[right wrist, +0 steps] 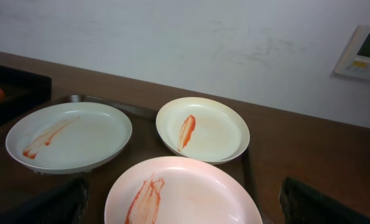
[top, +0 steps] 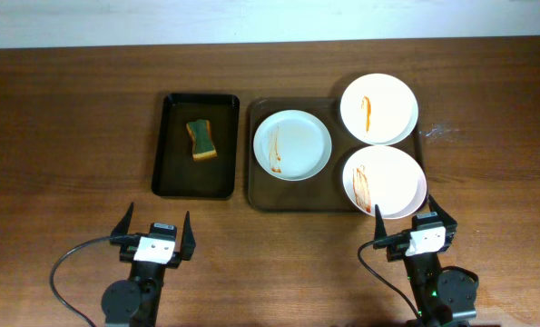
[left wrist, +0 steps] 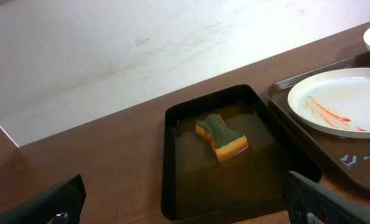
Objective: Clean dirty plates on tray and stack at the side
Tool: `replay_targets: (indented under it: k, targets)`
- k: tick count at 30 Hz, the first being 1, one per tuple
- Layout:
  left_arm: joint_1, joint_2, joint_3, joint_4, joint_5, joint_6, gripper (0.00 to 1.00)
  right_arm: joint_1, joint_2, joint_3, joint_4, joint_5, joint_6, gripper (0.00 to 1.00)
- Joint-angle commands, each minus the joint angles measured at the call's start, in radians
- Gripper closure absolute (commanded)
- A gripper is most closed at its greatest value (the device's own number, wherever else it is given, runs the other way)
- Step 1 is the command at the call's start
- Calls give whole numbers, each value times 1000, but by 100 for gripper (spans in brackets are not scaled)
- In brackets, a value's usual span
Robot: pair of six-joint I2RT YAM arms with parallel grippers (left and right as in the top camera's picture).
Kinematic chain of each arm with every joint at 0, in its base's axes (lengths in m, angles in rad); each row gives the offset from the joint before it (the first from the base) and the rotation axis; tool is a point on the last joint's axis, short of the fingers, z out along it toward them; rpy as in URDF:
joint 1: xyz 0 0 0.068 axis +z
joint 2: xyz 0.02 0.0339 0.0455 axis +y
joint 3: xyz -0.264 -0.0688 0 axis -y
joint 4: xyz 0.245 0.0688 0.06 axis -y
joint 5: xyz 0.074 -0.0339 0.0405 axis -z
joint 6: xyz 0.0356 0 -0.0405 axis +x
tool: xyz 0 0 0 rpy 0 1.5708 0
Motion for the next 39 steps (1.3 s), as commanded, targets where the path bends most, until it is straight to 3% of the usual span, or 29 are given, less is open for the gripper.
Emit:
replay_targets:
  k: [1,39]
  targets:
    - [3,-9,-7,1,0,12,0,-2,-6,-8,-1,12,0,2]
    - [3,-9,-7,1,8,12,0,-2,-6,-8,-4,31,0,2]
